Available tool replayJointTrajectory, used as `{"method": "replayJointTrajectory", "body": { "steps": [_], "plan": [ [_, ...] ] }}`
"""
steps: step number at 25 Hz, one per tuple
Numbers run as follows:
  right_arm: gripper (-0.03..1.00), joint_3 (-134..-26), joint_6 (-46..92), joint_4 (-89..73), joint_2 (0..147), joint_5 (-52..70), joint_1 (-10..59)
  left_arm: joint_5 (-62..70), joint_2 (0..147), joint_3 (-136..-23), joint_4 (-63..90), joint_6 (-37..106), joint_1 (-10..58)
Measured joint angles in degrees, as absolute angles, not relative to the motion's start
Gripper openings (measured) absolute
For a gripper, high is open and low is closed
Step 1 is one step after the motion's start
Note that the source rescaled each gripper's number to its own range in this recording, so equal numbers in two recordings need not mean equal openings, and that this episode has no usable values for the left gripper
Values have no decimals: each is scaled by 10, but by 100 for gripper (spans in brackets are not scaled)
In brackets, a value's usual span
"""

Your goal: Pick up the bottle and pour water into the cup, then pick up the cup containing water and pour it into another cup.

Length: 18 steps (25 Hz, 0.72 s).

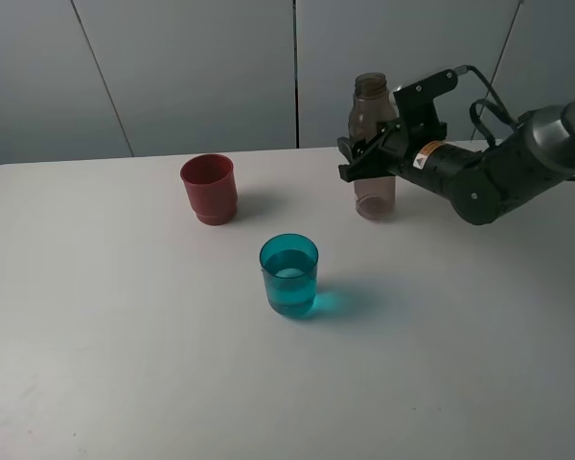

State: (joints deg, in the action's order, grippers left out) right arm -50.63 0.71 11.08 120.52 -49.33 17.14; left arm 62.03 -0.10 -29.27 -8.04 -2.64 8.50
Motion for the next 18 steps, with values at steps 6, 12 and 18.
{"method": "replayJointTrajectory", "body": {
  "steps": [6, 12, 18],
  "plan": [
    [2, -507, 0, 112, 1207, -497, 171, 620, -1, -293, -80, -26, 85],
    [50, -509, -21, 112, 1207, -493, 171, 620, -1, -293, -80, -26, 85],
    [99, -509, -23, 112, 1194, -474, 171, 620, -1, -293, -80, -26, 85]
  ]
}}
